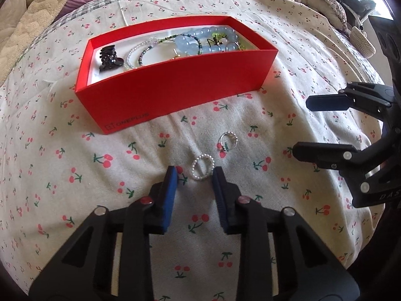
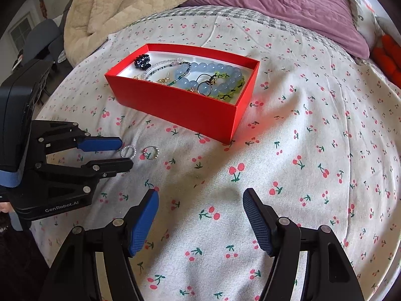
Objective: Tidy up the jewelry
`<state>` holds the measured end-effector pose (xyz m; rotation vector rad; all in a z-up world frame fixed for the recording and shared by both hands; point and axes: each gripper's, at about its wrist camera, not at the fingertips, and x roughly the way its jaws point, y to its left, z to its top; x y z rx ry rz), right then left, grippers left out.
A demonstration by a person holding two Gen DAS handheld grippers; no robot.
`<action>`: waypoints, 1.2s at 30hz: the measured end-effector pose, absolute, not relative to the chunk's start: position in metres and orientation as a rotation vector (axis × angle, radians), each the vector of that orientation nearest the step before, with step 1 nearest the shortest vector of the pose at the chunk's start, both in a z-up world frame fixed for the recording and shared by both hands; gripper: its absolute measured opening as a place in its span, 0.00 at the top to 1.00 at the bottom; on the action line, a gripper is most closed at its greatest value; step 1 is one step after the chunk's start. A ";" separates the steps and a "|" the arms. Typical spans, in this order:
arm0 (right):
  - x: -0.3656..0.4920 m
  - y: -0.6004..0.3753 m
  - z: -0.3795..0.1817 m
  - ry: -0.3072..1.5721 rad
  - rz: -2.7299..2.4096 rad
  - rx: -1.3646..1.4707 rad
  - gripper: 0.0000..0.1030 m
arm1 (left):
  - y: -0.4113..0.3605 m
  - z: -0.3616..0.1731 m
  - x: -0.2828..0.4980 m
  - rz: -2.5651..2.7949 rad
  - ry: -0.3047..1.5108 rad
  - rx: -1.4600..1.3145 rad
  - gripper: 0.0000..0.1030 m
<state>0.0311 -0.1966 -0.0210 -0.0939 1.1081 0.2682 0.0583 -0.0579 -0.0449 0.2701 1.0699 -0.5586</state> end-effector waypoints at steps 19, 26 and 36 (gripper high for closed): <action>0.039 -0.171 -0.026 1.093 0.312 -0.141 0.31 | -0.043 -0.033 0.047 -0.536 1.057 0.249 0.97; 0.039 -0.156 -0.029 1.044 0.362 -0.178 0.31 | -0.034 -0.029 0.047 -0.504 1.064 0.239 0.97; 0.045 -0.136 -0.036 0.987 0.455 -0.217 0.33 | -0.028 -0.030 0.047 -0.484 1.077 0.235 0.97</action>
